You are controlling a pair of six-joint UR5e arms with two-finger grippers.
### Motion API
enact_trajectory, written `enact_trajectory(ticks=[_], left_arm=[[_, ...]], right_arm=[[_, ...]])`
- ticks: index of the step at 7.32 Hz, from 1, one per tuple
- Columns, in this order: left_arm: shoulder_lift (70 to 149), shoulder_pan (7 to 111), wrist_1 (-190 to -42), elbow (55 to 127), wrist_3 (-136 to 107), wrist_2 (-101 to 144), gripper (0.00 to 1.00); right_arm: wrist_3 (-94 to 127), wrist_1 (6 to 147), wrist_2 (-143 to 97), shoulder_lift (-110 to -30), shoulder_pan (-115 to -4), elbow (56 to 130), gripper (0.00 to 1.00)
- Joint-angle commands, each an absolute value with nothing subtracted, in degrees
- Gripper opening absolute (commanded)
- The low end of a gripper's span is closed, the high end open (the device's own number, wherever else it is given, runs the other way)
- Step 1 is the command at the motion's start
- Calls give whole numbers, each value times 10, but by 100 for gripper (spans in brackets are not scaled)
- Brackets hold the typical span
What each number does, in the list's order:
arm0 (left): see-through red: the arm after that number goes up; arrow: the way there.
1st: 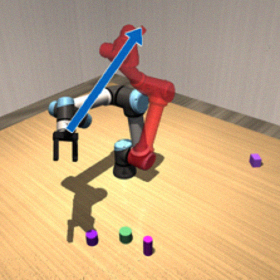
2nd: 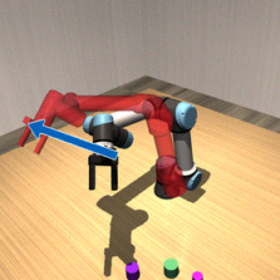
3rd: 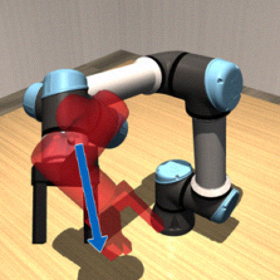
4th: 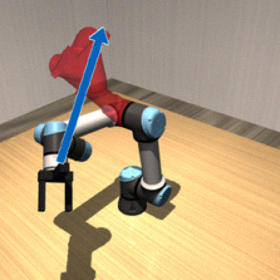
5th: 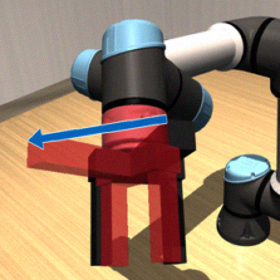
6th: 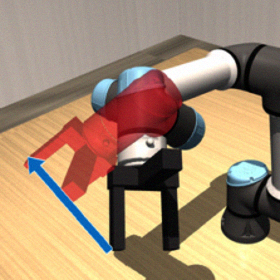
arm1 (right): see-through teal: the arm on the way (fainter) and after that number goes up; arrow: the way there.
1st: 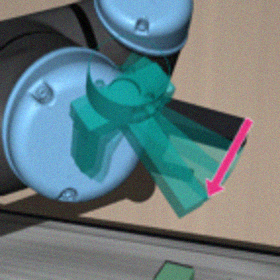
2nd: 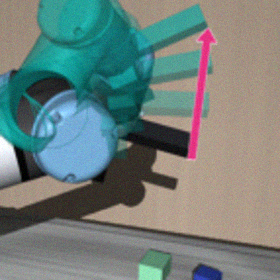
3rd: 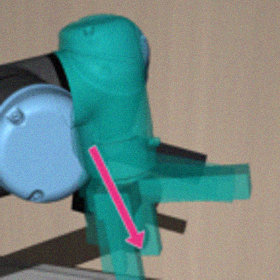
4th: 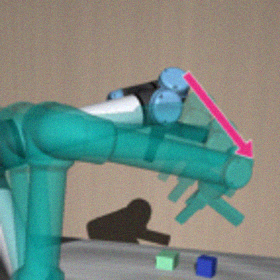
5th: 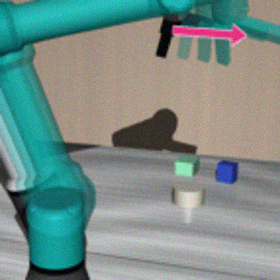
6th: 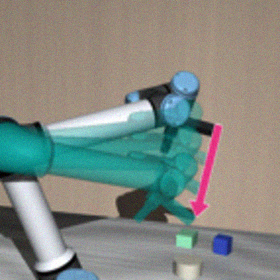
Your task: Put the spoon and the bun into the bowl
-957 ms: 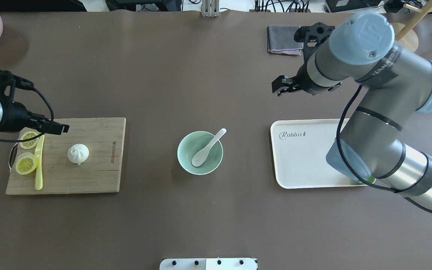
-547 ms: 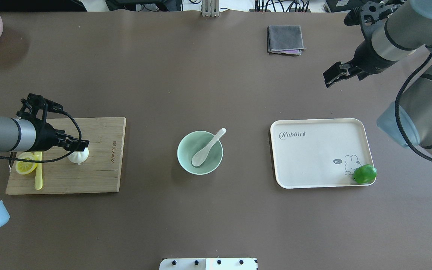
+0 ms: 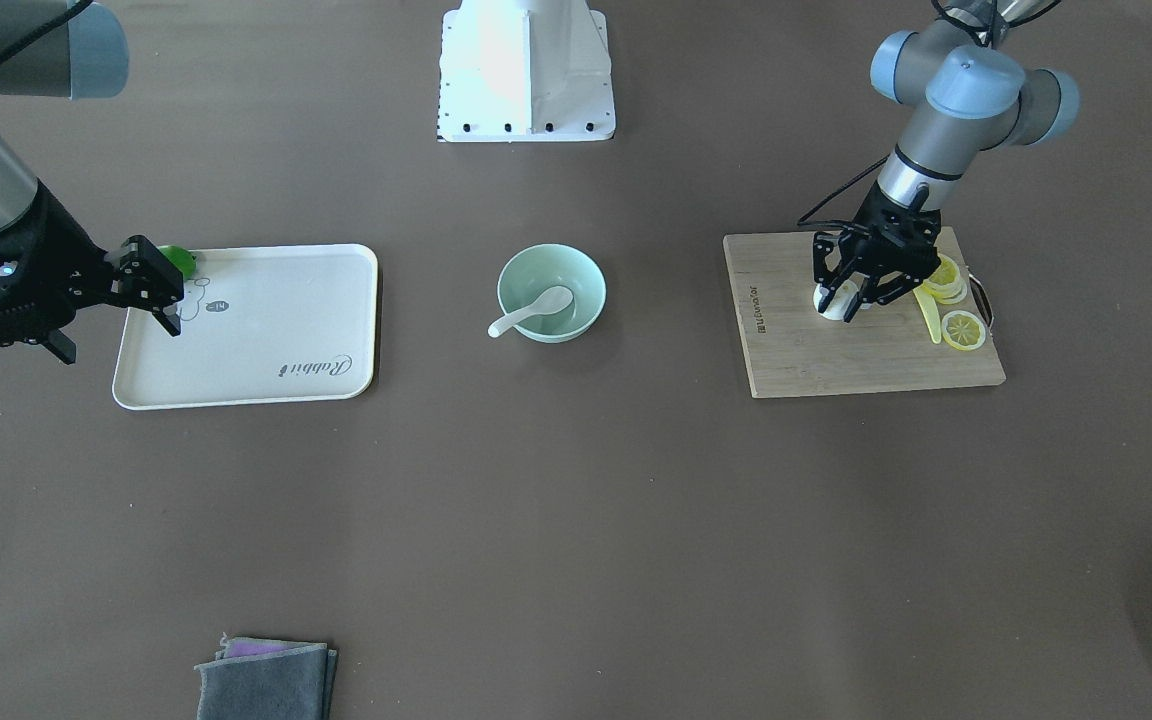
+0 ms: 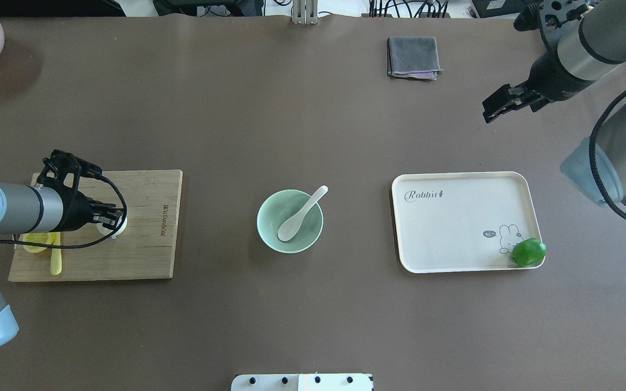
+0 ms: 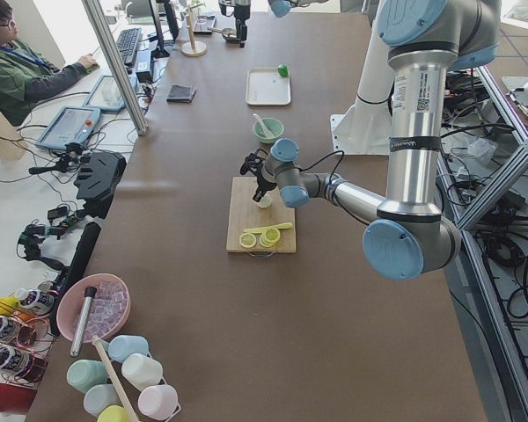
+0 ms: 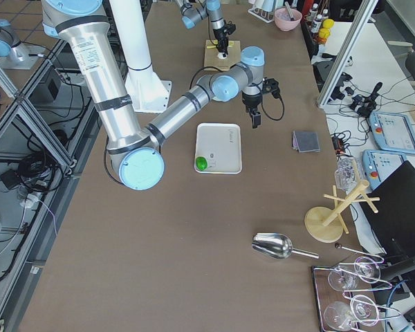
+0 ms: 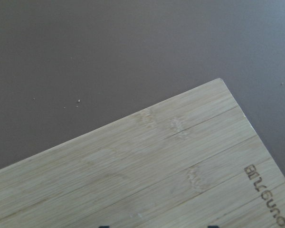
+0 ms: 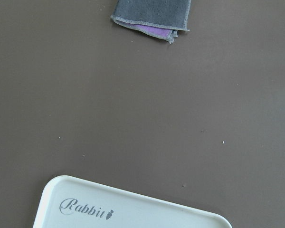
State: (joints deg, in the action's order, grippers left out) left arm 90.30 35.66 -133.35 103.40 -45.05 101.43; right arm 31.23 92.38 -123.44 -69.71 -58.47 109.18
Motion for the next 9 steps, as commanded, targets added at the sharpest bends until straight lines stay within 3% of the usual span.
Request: enact_trajectory(ticks=[1,4,7,9], left_arm=[[910,356,-1332,1064,-461,1017,0],[1047,348,-1267,1064,-602,1013,0],[1190,243,-1136,1056,-691,922,0],[1225,222,-1119,1042,-719,918,0]], right_arm=[[309,924,-1236,-698,-590,1092,100],[212,925,-1264,-742,-635,1091,100],[97,925,-1317,-814,-708,1086,100],[97,925,-1320,-829,-715,1086,100]])
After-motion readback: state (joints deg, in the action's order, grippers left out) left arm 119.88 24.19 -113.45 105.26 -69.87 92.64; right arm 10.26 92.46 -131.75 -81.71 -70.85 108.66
